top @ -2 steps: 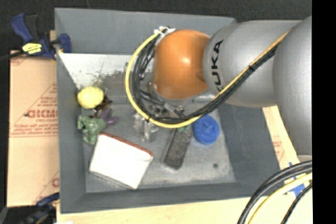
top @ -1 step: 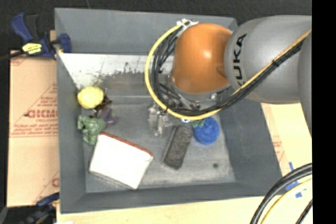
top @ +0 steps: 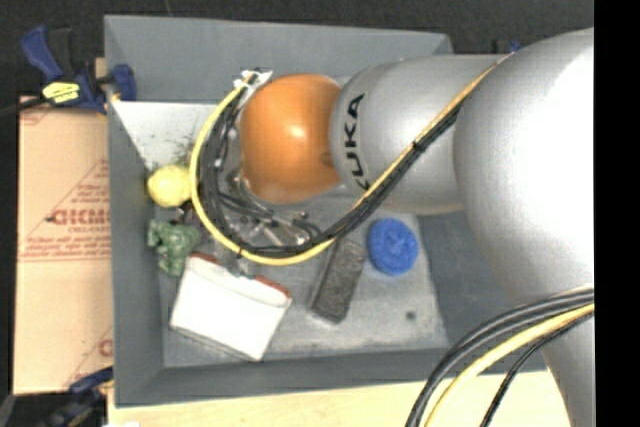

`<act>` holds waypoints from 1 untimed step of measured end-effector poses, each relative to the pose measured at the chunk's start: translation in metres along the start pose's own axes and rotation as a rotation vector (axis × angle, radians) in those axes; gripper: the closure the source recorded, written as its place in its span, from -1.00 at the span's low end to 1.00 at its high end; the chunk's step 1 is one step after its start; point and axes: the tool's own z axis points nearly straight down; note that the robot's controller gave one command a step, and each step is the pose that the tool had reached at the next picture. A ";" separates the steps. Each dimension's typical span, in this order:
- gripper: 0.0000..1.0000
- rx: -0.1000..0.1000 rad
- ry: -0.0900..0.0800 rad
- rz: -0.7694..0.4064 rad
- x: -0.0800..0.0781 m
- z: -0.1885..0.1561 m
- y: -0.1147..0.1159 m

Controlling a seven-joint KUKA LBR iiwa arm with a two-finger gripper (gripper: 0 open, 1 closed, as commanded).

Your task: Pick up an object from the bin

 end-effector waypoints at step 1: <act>-1.00 0.012 -0.016 0.239 0.063 -0.078 -0.130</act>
Offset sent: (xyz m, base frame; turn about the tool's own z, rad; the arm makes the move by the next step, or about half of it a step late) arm 0.0000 0.0000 0.0000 0.0000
